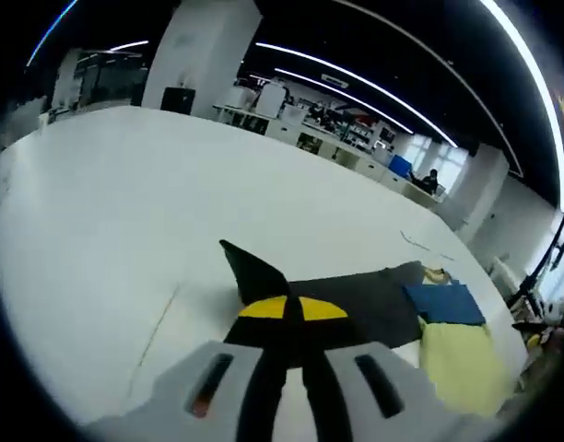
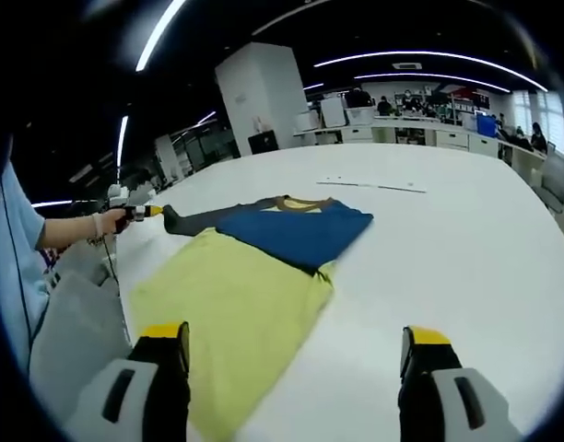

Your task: Fold the garment on the visible template until the final outline fits inside the template.

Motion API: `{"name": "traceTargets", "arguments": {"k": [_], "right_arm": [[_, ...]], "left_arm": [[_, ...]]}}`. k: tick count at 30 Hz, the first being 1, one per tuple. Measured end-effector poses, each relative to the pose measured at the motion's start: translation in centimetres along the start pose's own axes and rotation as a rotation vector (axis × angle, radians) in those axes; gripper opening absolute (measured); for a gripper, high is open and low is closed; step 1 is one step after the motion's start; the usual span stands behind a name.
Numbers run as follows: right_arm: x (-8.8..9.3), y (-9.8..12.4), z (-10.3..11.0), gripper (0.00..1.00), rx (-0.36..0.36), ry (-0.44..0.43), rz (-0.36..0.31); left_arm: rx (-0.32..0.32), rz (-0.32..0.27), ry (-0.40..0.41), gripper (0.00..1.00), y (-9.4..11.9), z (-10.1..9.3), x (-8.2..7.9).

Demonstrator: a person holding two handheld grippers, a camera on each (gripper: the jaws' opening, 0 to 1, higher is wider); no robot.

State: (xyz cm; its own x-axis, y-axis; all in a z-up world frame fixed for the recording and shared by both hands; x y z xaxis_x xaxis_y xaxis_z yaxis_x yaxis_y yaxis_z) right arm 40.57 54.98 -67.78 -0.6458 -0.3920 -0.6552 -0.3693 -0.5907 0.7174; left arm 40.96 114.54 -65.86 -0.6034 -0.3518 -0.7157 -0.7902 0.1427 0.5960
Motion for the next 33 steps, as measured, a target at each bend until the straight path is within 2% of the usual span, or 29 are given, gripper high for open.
{"name": "traceTargets", "arguments": {"k": [4, 8, 12, 21, 27, 33], "right_arm": [[-0.2, 0.2, 0.1, 0.96, -0.004, -0.008, -0.020], [0.1, 0.6, 0.0, 0.96, -0.004, -0.013, -0.031], [0.5, 0.9, -0.3, 0.95, 0.003, -0.030, -0.039], [1.4, 1.4, -1.1, 0.95, 0.013, -0.066, -0.056], [1.8, 1.4, -1.2, 0.95, 0.016, -0.084, -0.067], [2.6, 1.5, -1.4, 0.95, 0.016, -0.101, -0.071]], "left_arm": [[0.069, -0.009, -0.043, 0.00, -1.3, -3.0, -1.6], [0.129, -0.007, -0.079, 0.00, -3.0, -6.0, -2.4], [0.181, 0.015, -0.098, 0.00, -5.3, -8.4, -2.6], [0.259, 0.050, -0.124, 0.00, -8.8, -13.1, -2.3], [0.305, 0.066, -0.135, 0.00, -10.5, -16.2, -2.0], [0.349, 0.085, -0.212, 0.00, -11.8, -20.0, -2.3]]}}
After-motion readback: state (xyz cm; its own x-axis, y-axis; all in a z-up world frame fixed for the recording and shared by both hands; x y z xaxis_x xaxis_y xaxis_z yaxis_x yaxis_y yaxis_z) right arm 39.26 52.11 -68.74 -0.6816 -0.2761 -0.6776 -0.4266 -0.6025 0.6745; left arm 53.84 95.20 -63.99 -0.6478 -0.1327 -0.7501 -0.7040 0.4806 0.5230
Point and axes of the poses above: the point that each gripper's makers call its tool centre point, and the gripper's own axes: y roughly backward along the fingers, z roughly to its left, x roughly out of its underside, the point moved 5 cm from there along y, roughly backward along the fingers, and after that the axes turned 13 degrees about z, right-handed, at the moved point
